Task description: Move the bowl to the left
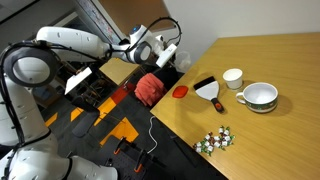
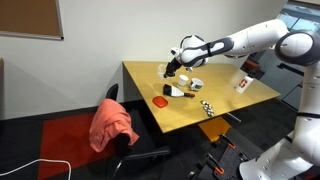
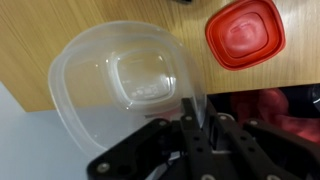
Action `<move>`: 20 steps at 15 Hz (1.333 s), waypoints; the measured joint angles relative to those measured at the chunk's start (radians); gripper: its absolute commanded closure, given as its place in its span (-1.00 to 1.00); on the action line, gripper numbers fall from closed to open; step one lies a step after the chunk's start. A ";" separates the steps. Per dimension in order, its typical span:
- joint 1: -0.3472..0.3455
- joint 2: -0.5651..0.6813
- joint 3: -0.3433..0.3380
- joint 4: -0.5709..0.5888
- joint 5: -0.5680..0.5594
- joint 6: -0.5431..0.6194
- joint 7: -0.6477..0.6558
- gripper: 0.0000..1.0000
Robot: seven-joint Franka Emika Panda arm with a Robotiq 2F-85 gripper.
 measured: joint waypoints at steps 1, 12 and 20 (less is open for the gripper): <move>0.003 0.000 0.000 0.000 -0.002 0.000 0.000 0.74; 0.073 0.133 -0.043 0.043 -0.079 0.047 0.038 0.94; 0.094 0.302 -0.067 0.155 -0.131 0.113 0.083 0.94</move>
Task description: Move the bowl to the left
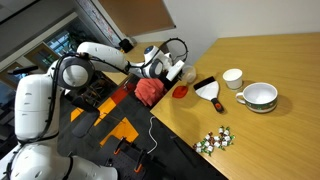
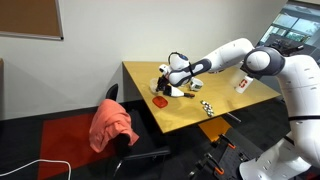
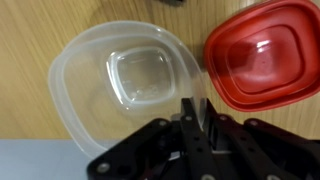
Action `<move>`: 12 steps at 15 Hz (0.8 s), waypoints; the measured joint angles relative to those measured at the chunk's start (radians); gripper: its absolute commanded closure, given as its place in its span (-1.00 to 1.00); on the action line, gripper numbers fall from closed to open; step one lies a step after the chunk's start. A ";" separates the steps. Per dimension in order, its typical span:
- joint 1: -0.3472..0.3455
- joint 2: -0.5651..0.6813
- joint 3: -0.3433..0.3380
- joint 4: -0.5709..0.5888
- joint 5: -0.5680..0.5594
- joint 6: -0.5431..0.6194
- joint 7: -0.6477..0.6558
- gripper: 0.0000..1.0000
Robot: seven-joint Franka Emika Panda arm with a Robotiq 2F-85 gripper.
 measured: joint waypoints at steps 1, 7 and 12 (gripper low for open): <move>0.000 0.018 0.000 0.015 -0.001 0.000 0.000 0.94; 0.006 0.076 0.006 0.080 -0.018 0.000 0.000 -0.19; -0.005 -0.012 0.063 0.029 -0.018 0.051 0.001 -0.95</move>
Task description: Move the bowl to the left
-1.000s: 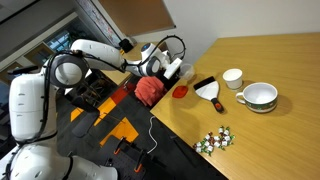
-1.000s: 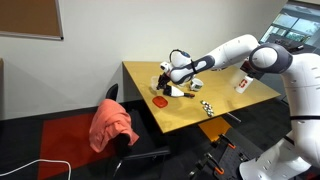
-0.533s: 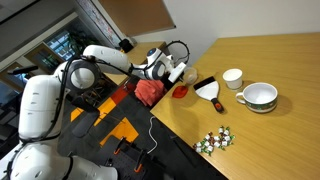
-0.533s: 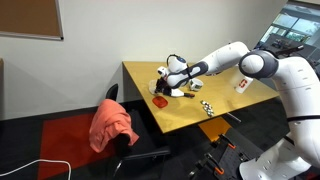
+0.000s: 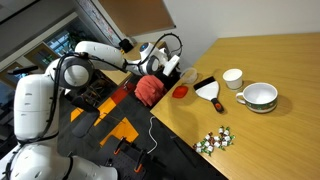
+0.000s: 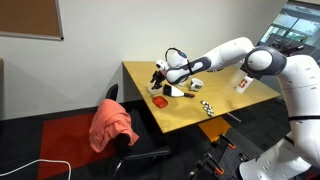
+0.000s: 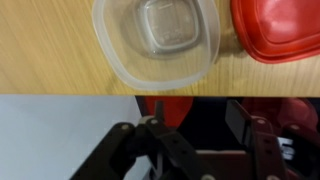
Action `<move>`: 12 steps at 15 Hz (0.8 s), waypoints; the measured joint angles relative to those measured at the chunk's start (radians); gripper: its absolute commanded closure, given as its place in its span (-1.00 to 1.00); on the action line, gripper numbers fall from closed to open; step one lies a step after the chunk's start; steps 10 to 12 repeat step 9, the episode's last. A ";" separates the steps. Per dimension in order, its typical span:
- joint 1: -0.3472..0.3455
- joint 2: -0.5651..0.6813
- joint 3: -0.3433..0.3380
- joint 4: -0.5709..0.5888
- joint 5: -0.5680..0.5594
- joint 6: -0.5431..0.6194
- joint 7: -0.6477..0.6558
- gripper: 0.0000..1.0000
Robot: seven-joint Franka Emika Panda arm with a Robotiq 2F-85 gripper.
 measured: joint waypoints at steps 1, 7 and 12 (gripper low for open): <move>-0.006 -0.038 0.018 -0.030 0.000 -0.018 0.000 -1.00; 0.031 -0.279 -0.029 -0.205 -0.010 -0.237 0.122 -1.00; 0.054 -0.336 -0.071 -0.243 -0.018 -0.309 0.179 -1.00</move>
